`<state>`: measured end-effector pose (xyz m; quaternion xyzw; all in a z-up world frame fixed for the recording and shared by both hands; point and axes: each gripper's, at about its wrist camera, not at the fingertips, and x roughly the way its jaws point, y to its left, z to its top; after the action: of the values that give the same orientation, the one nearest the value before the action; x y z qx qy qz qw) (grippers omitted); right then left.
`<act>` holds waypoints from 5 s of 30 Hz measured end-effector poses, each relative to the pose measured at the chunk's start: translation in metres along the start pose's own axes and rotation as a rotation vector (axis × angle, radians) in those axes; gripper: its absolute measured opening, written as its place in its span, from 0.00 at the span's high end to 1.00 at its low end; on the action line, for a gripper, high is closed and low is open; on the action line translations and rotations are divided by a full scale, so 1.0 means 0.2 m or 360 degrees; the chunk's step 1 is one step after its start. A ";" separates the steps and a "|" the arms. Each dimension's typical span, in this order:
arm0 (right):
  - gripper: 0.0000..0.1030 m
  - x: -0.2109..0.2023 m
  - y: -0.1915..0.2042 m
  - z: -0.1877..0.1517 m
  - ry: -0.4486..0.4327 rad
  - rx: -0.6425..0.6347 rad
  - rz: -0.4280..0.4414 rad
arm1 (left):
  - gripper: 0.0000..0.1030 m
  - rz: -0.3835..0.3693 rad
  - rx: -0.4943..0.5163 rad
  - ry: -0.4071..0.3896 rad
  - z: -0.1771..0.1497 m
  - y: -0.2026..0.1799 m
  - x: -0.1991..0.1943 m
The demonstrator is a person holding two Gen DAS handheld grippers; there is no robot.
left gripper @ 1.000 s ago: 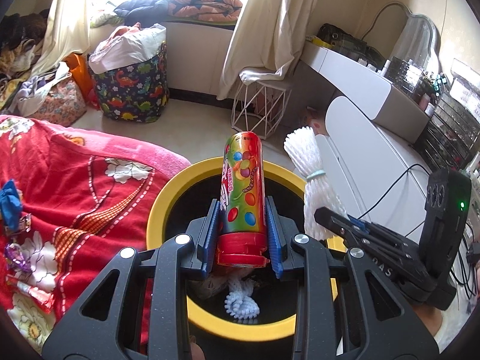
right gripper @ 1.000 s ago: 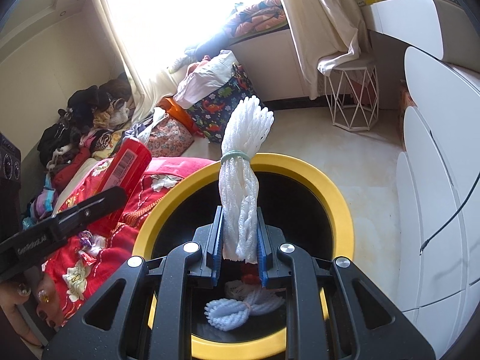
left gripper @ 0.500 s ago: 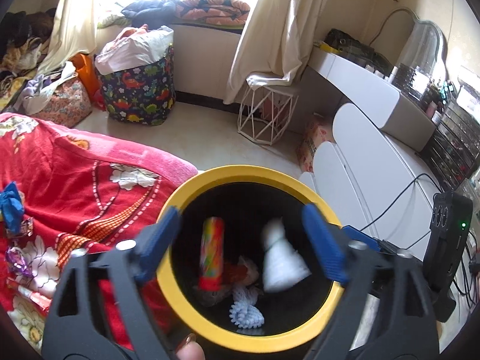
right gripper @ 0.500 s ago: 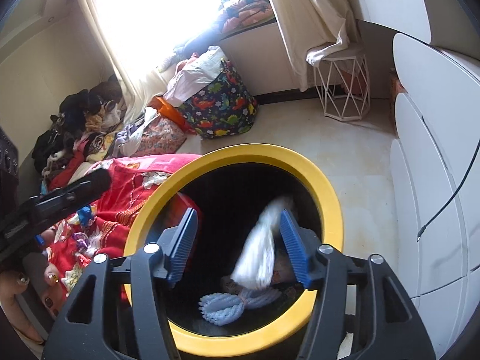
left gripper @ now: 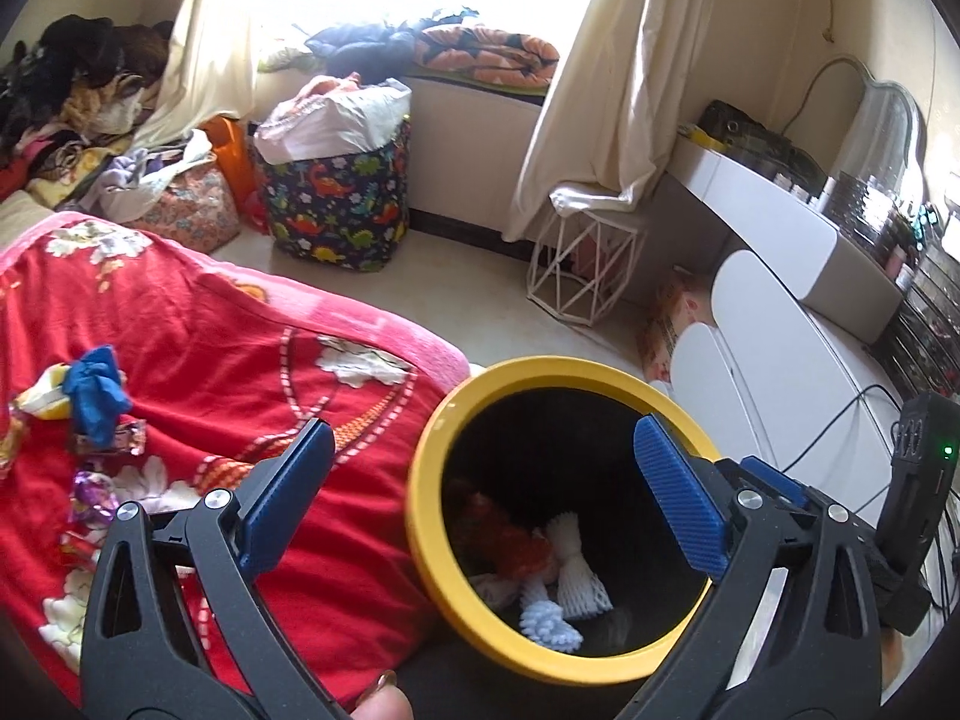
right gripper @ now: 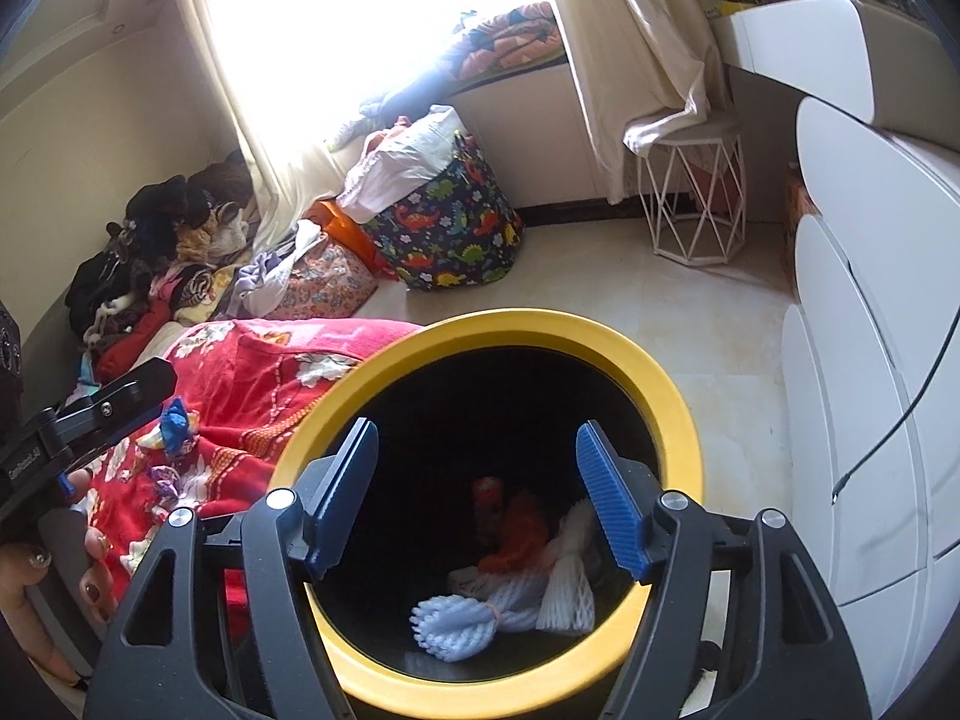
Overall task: Collect trash
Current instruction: 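Move both open tools back over the wrappers on the bed, then close the left tool on the chip bag while the right tool grasps the purple wrapper, then carry the chip bag with the left tool while the right tool carries the purple wrapper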
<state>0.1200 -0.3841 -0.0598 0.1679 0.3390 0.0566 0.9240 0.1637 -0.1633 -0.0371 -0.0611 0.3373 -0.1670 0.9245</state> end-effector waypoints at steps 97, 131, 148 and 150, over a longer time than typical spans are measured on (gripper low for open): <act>0.93 0.77 1.46 -0.33 0.0572 -0.0882 0.0708 | 0.75 0.0634 -0.1049 -0.0019 -0.28 1.60 -0.27; 0.93 0.33 1.24 -0.20 0.0311 -0.0780 0.0709 | 0.95 0.0430 -0.0655 -0.0134 -0.11 1.11 -0.47; 0.93 0.20 1.07 -0.10 0.0181 -0.0682 0.0634 | 0.95 0.0317 -0.0502 -0.0168 -0.02 0.87 -0.48; 0.93 0.19 1.05 -0.09 0.0172 -0.0668 0.0627 | 0.95 0.0308 -0.0487 -0.0169 -0.02 0.84 -0.48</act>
<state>0.1388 -0.1741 -0.0227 0.0324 0.3295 0.3125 0.8904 0.1374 0.0282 -0.0191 -0.1769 0.3137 -0.0206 0.9327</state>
